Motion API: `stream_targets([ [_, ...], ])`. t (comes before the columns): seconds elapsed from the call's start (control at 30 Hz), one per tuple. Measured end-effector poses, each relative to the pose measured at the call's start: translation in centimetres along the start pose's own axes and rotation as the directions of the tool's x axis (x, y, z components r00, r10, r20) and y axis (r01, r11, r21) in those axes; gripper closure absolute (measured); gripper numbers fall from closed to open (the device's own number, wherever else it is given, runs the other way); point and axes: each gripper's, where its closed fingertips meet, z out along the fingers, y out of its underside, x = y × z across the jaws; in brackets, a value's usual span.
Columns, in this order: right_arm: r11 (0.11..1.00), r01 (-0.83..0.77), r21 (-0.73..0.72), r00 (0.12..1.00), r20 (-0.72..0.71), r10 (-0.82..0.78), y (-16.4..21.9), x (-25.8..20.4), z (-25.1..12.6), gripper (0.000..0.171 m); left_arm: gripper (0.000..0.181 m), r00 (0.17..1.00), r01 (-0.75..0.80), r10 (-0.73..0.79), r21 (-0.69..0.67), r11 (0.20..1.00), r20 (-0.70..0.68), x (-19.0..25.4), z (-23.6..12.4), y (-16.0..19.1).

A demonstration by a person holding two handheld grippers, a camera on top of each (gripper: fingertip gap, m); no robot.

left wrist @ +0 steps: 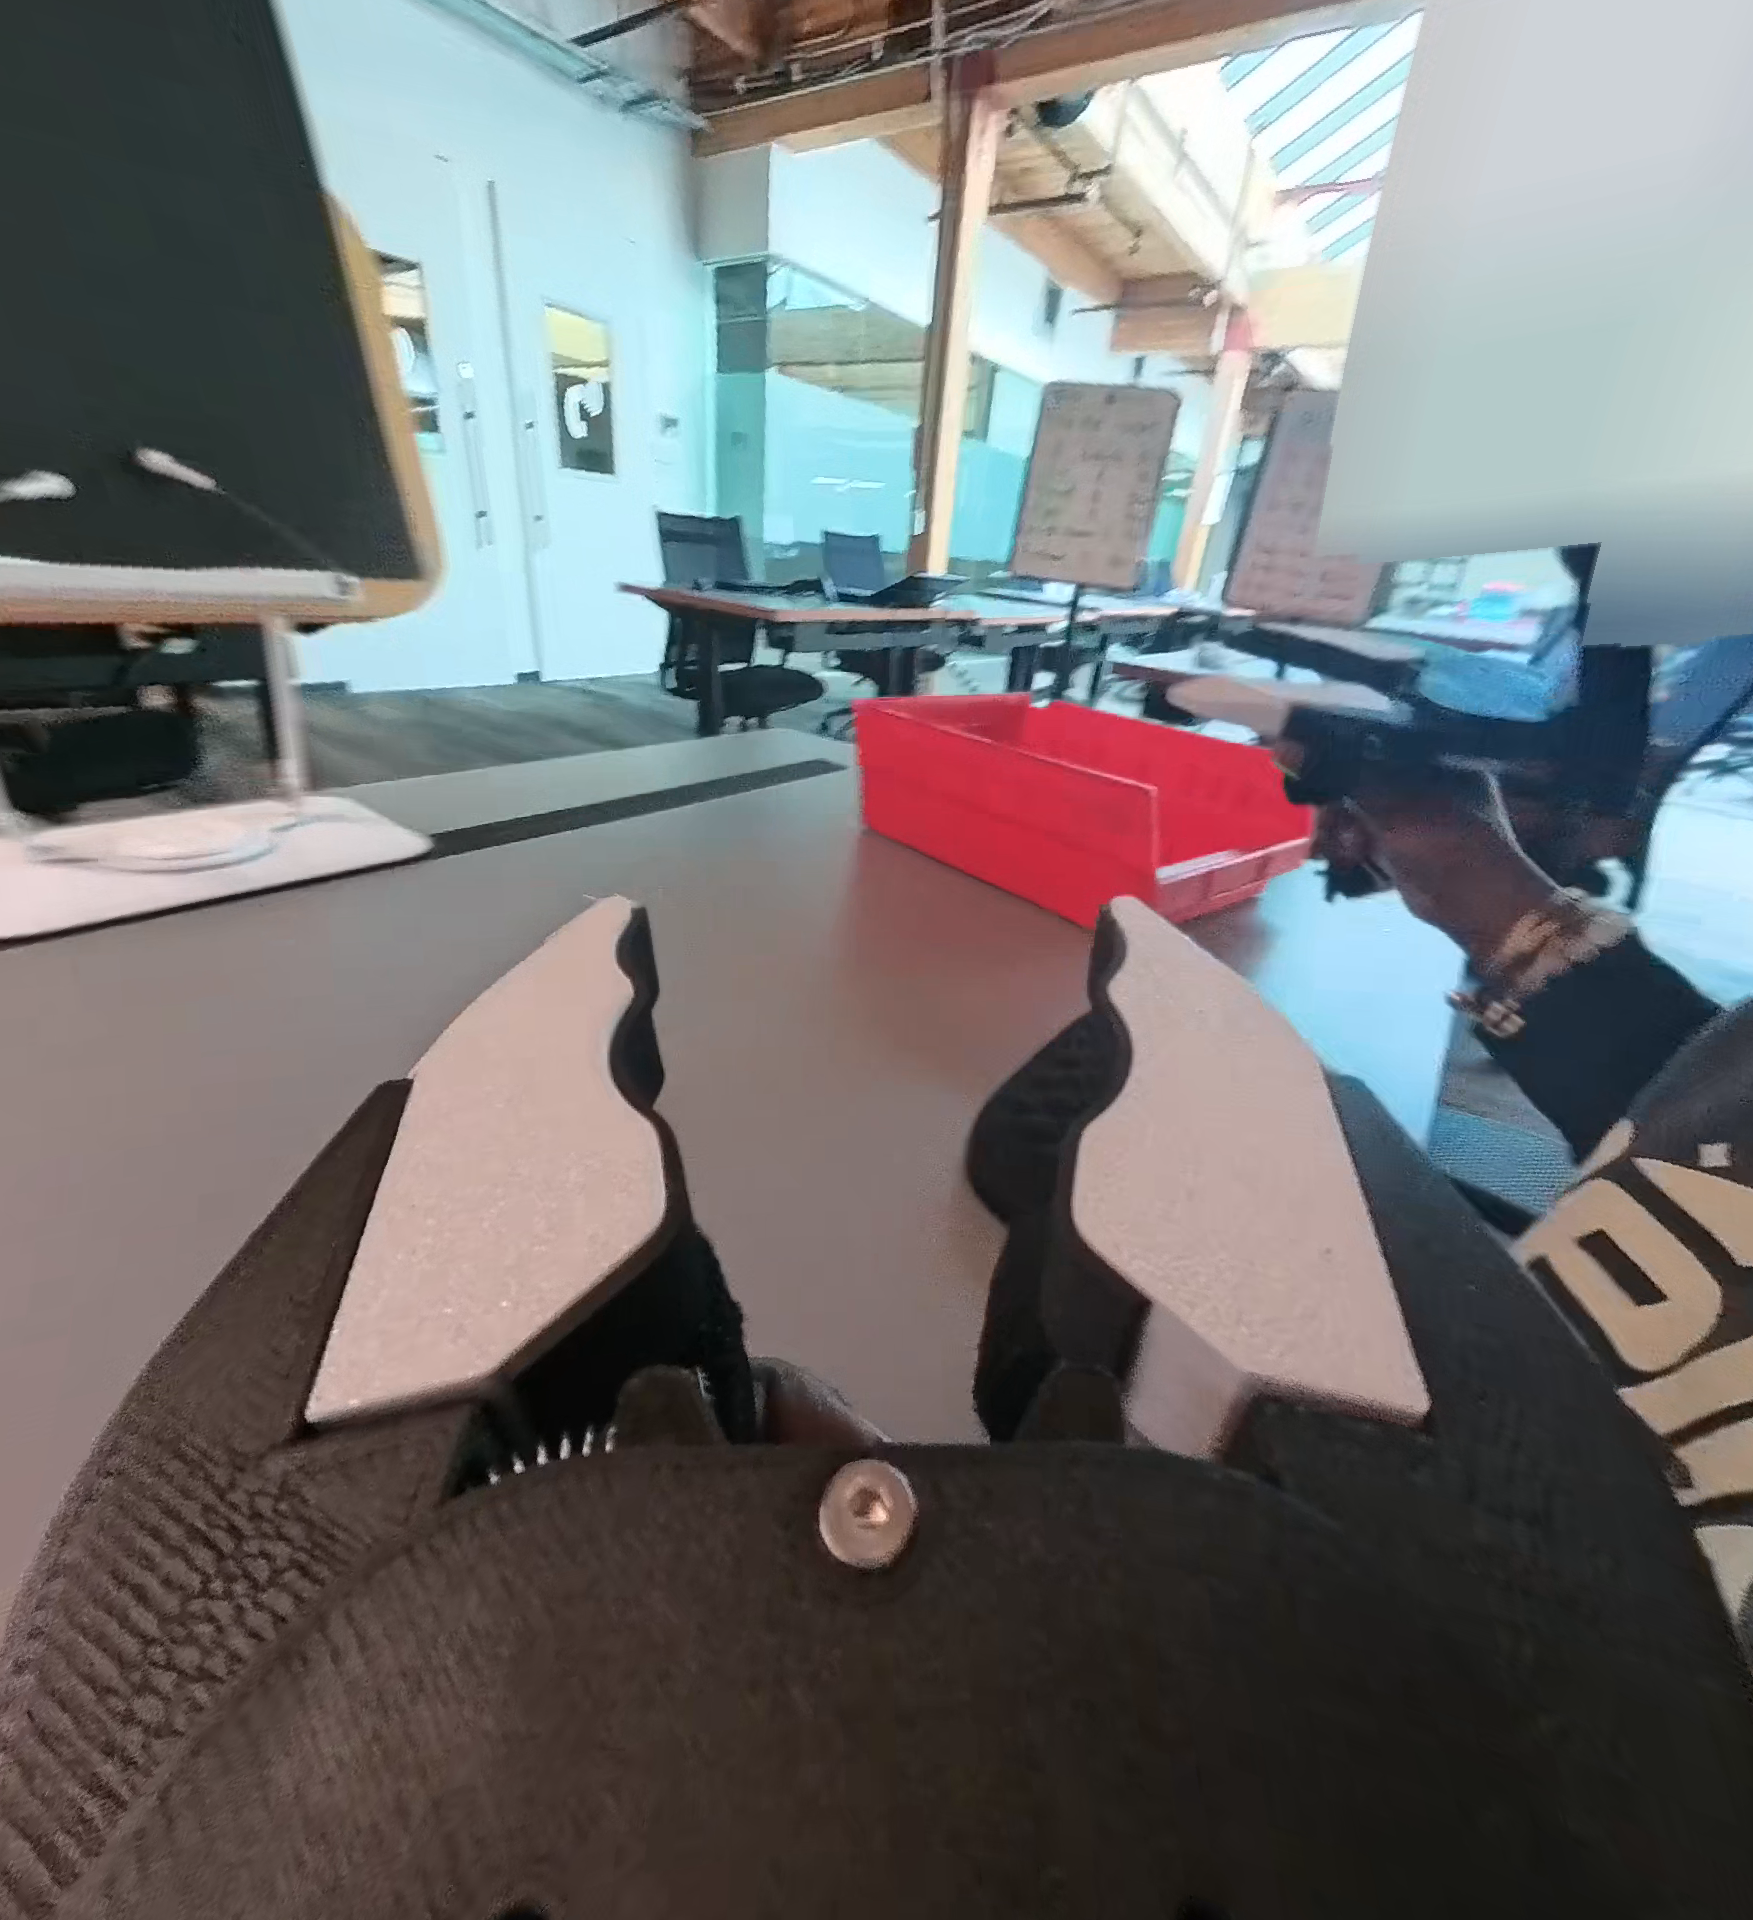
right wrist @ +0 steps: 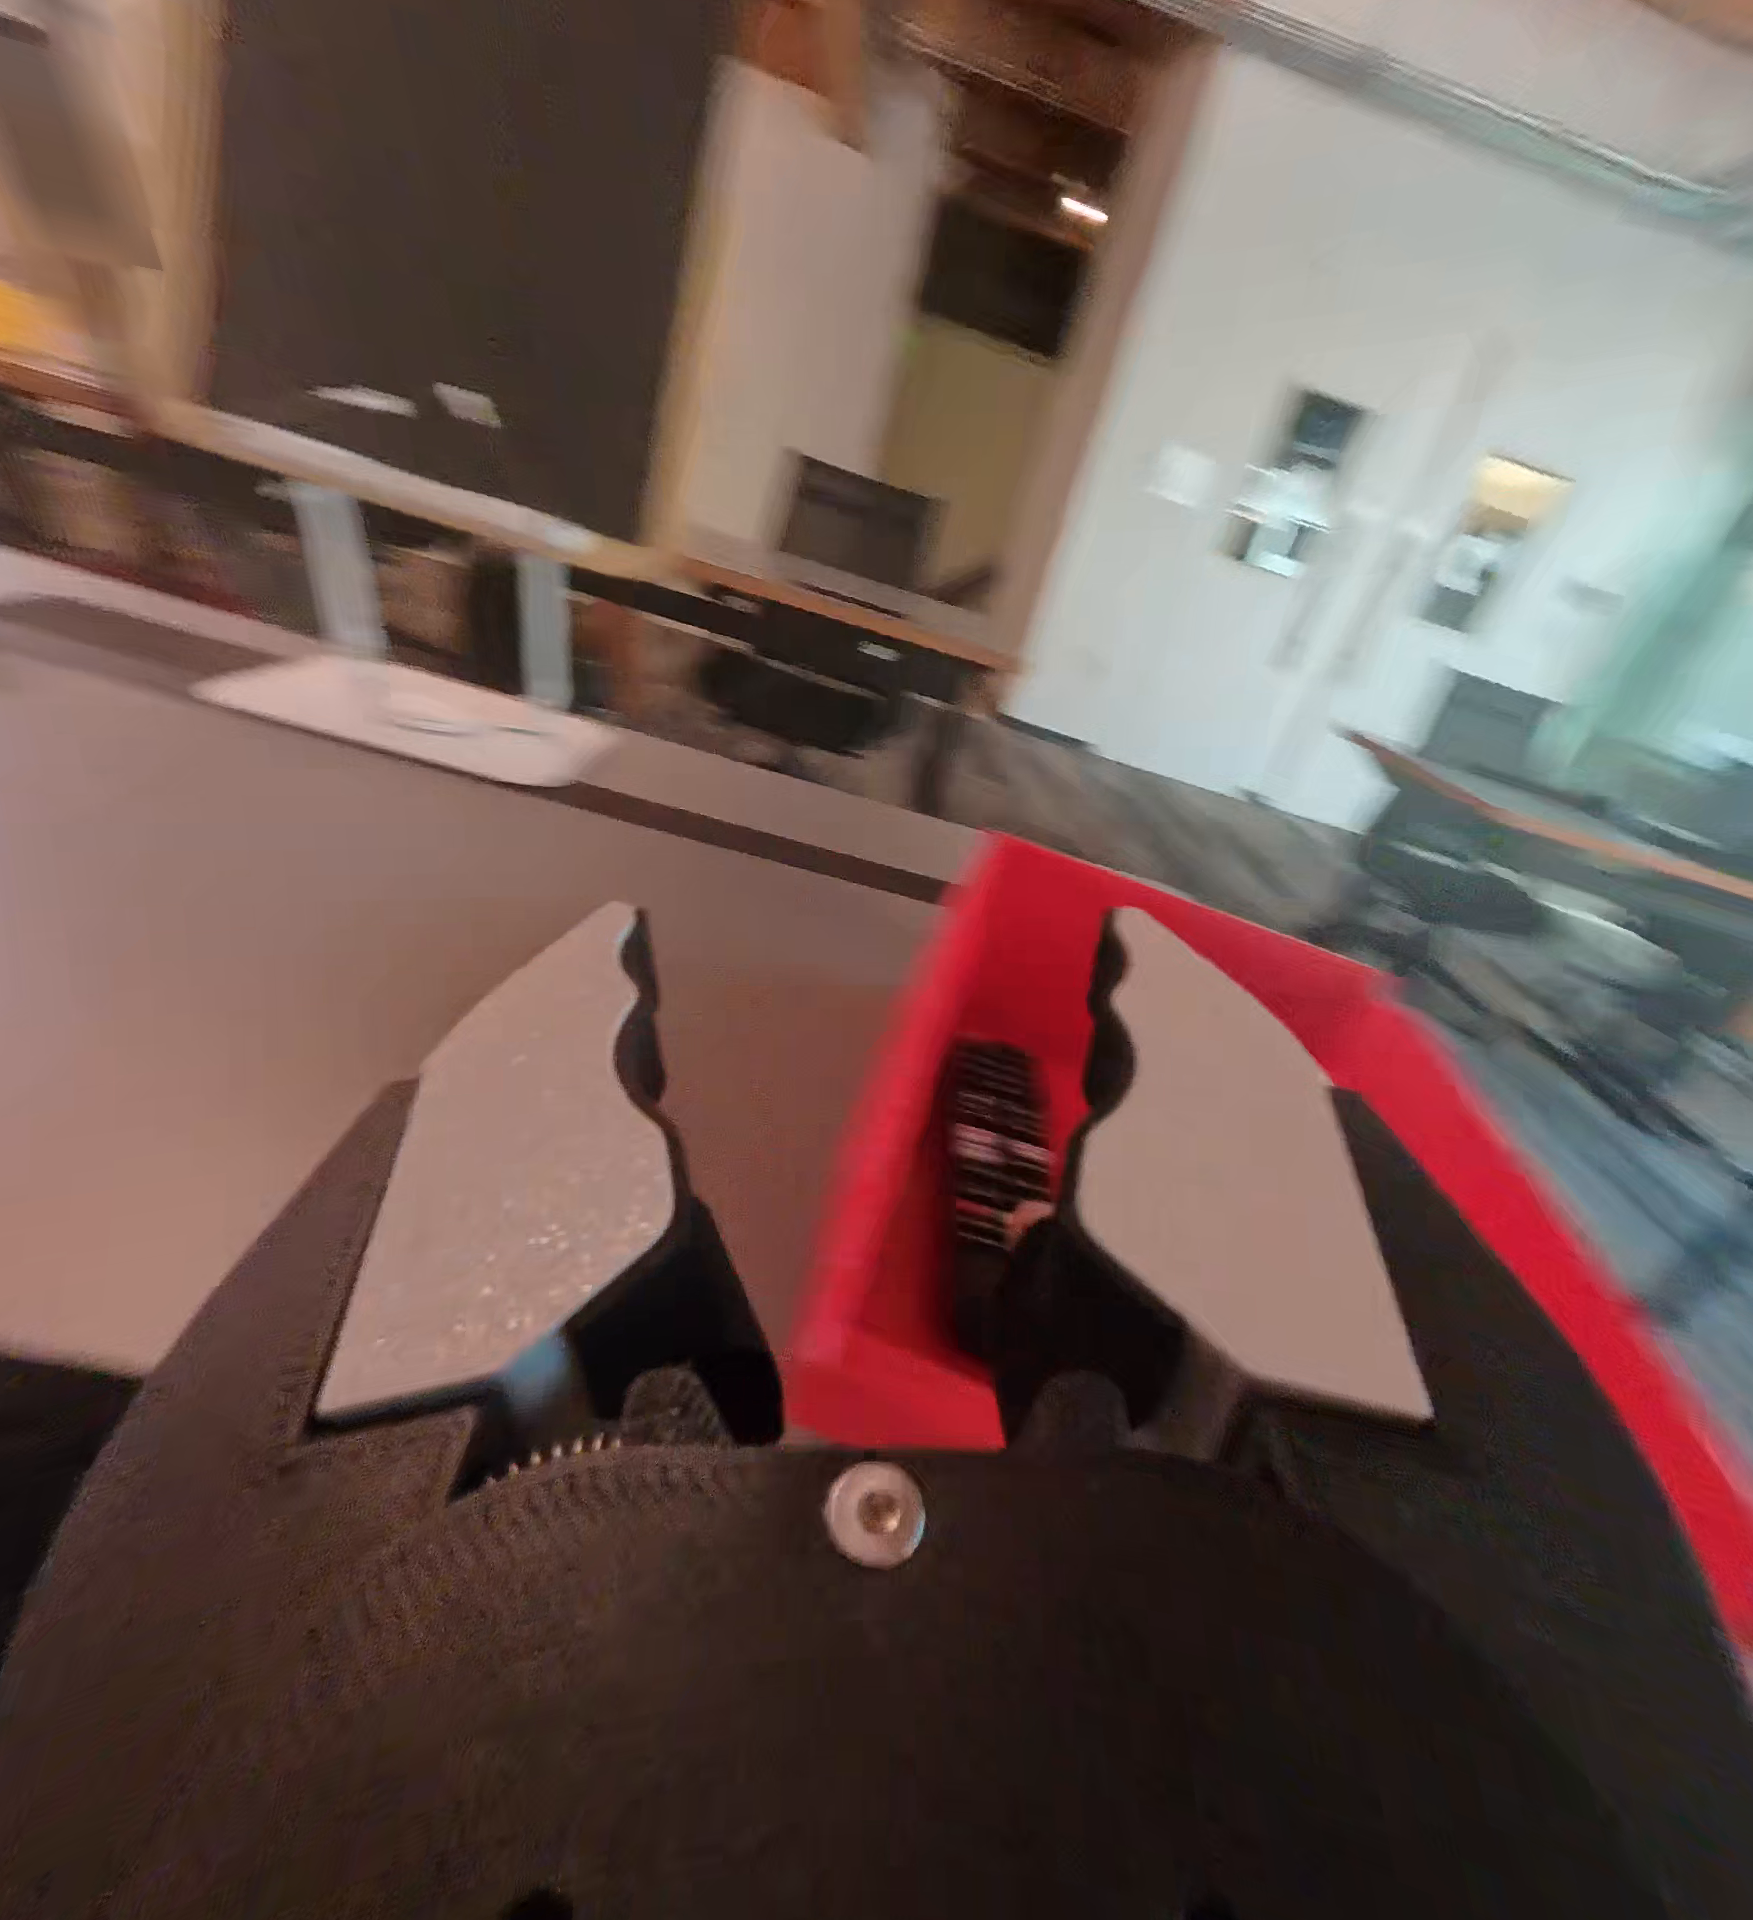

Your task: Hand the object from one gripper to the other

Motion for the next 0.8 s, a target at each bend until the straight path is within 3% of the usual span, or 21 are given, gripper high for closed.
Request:
stream_targets([
  [0.07, 0.996, -0.066, 0.053, 0.974, 0.220, 0.053, -0.1, -6.3, 0.0, 0.103, 0.102, 0.995, -0.030, 0.034, -0.050, 0.998, 0.095, -2.3, -1.4, -1.2],
  [0.13, 0.989, -0.146, 0.040, 0.895, 0.432, 0.114, 0.4, -11.9, -0.2, 0.111, 0.102, 0.971, -0.074, 0.107, -0.155, 0.985, 0.212, -5.3, -3.3, -2.0],
  [0.23, 0.976, -0.211, -0.050, 0.805, 0.558, 0.202, 1.9, -16.0, -0.1, 0.114, 0.103, 0.884, -0.109, 0.251, -0.348, 0.931, 0.395, -11.0, -7.4, -3.2],
  [0.37, 0.986, -0.157, -0.053, 0.798, 0.581, 0.158, 2.0, -16.7, -0.1, 0.116, 0.110, 0.779, 0.003, 0.348, -0.558, 0.830, 0.522, -18.2, -12.8, -3.0],
  [0.5, 0.976, -0.213, -0.040, 0.792, 0.578, 0.196, 1.7, -16.1, -0.3, 0.118, 0.117, 0.713, 0.178, 0.462, -0.773, 0.608, 0.528, -22.5, -17.4, 0.9],
  [0.63, 0.962, -0.269, -0.036, 0.785, 0.570, 0.241, 1.5, -15.4, -0.4, 0.120, 0.131, 0.684, 0.258, 0.483, -0.801, 0.541, 0.547, -24.0, -19.6, 2.1],
  [0.8, 0.965, -0.258, -0.055, 0.782, 0.574, 0.242, 1.7, -15.7, -0.2, 0.120, 0.136, 0.695, 0.330, 0.490, -0.839, 0.433, 0.526, -24.6, -21.8, 3.7],
])
